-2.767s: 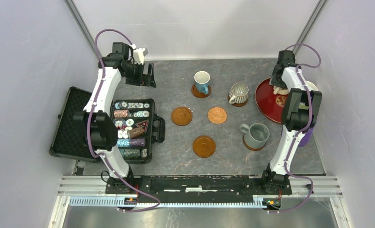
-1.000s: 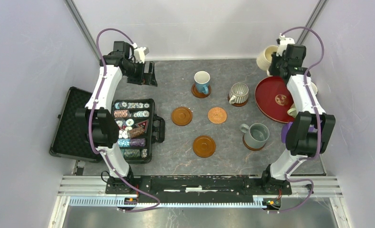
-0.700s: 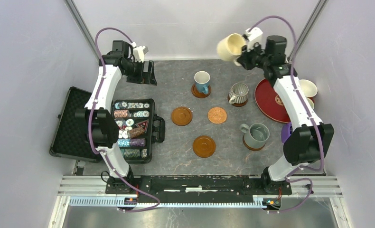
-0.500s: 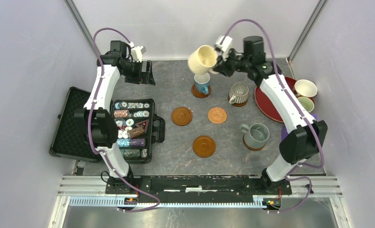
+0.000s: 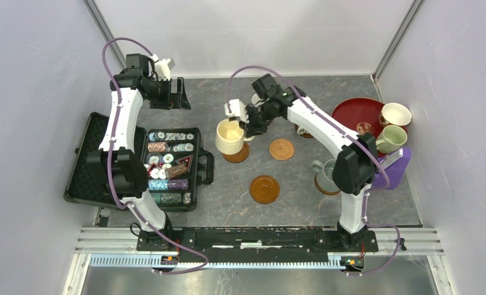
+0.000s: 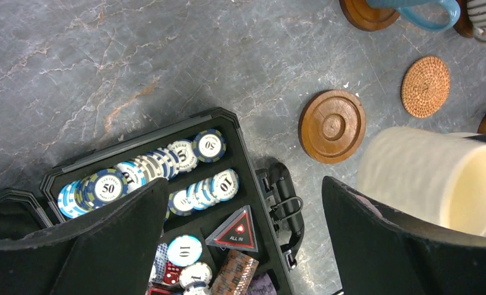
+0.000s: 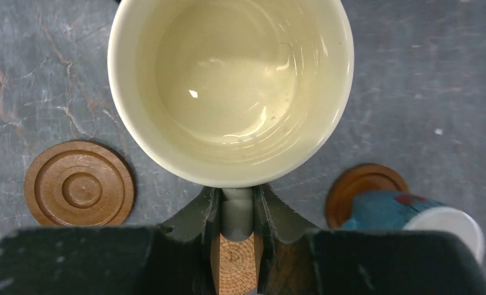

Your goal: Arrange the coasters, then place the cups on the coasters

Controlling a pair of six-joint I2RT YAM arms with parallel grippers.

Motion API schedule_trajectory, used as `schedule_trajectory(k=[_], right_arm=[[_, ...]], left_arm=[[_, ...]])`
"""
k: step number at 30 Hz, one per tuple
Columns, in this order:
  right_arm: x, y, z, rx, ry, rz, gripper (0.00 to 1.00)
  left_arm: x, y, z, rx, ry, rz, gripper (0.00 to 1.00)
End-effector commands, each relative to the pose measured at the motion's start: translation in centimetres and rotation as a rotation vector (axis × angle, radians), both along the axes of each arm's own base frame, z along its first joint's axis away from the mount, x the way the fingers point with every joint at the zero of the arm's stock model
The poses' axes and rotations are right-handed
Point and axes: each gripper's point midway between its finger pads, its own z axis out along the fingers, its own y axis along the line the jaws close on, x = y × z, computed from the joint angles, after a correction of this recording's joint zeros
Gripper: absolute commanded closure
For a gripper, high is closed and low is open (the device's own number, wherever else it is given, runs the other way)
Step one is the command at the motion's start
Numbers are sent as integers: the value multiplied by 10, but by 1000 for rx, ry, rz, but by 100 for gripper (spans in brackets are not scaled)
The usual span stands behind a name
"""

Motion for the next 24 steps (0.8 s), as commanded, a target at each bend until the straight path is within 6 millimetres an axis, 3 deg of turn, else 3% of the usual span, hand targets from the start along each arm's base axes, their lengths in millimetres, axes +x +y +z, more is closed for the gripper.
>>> schedule_trajectory(k=[1, 14, 24], right_arm=[[8, 20, 13, 9, -92, 29, 100], [17, 18, -31, -7, -162, 3, 100], [28, 14, -38, 5, -157, -37, 100]], left_arm=[[-8, -7, 19, -41, -33, 22, 0], [-9, -7, 21, -40, -37, 25, 0], [-11, -6, 17, -39, -28, 24, 0]])
